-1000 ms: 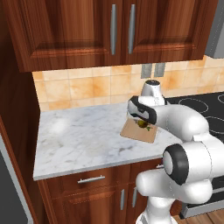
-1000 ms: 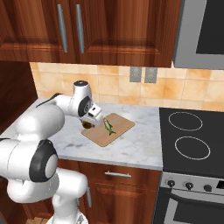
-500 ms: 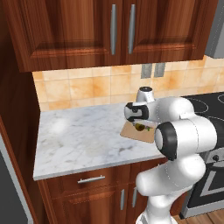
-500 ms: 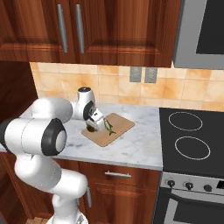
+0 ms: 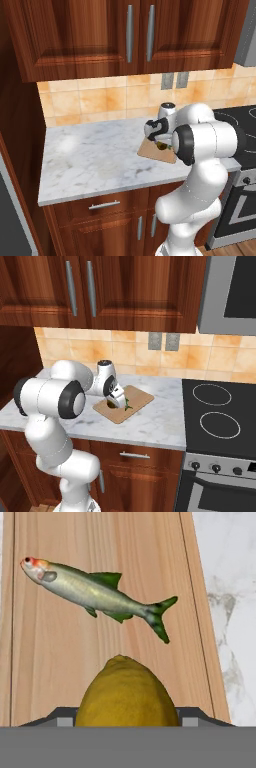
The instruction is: Retrieve a lemon from the fridge and place it on the cutting board with the fish.
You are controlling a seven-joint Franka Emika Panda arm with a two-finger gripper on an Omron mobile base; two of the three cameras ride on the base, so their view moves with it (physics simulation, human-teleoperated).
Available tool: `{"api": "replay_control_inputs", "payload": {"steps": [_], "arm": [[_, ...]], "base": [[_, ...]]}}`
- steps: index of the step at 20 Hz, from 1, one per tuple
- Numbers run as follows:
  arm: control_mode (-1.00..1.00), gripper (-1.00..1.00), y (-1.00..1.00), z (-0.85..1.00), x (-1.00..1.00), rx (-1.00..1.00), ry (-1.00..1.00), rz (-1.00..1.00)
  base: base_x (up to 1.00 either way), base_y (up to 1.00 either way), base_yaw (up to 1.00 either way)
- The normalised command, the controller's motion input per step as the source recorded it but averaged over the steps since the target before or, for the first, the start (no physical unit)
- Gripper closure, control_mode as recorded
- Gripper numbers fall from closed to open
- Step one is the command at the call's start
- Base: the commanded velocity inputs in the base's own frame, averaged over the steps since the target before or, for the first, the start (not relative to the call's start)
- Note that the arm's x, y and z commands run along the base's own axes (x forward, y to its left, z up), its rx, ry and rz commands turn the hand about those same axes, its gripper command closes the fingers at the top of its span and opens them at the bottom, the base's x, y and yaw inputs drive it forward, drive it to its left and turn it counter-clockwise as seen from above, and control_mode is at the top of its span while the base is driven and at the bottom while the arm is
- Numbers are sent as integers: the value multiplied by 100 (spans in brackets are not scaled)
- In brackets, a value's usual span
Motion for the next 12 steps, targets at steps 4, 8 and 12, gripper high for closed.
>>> {"api": "replay_control_inputs", "payload": {"steps": [4, 8, 12], "arm": [[-100, 100, 2, -5, 20, 0, 0, 0], [-100, 100, 3, -9, 9, 0, 0, 0], [-100, 100, 2, -17, 9, 0, 0, 0]], "base": [[0, 0, 0], [0, 0, 0], [0, 0, 0]]}}
